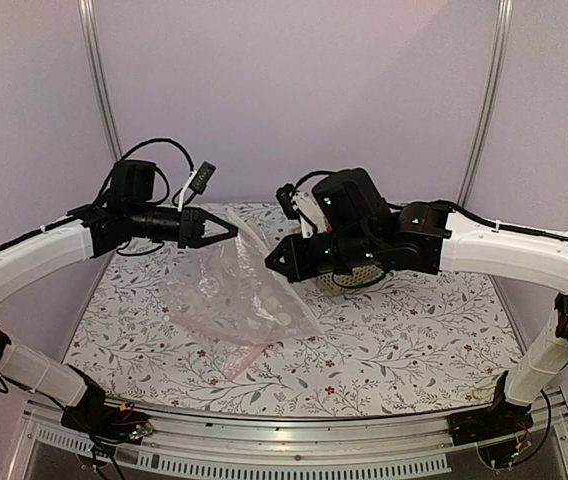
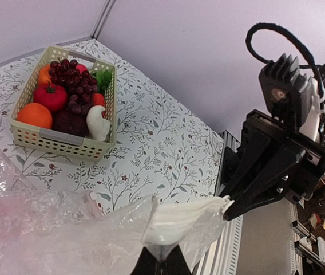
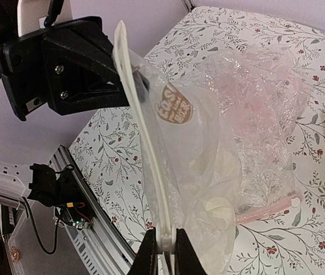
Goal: Place the food in the zip-top bag and seal the zipper
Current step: Unzip the zipper of the food storage bag.
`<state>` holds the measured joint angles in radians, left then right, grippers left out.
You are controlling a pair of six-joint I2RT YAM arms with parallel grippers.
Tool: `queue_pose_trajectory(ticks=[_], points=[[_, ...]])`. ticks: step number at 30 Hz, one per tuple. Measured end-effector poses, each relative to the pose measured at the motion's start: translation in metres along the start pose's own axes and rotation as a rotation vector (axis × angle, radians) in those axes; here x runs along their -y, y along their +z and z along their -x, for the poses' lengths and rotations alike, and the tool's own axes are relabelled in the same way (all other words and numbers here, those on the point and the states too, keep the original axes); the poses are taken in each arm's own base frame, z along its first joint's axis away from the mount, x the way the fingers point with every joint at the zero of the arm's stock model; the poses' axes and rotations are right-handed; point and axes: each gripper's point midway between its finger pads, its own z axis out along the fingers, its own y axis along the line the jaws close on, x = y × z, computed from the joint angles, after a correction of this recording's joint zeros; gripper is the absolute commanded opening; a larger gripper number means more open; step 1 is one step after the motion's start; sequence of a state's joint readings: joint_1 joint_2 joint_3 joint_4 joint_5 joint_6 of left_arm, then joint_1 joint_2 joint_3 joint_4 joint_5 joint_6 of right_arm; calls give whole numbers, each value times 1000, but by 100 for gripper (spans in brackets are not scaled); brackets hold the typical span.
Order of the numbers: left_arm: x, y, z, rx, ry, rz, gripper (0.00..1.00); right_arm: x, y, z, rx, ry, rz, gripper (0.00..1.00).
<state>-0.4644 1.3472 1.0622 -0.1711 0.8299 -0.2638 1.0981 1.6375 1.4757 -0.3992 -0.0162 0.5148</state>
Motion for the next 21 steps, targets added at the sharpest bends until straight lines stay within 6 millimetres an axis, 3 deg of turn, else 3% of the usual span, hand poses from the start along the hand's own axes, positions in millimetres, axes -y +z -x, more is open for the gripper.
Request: queue_pose_trajectory(ticks=[21], points=[[-26,-27,16,80,-22,99,0,3,1,-4,-9,0,-9,0]])
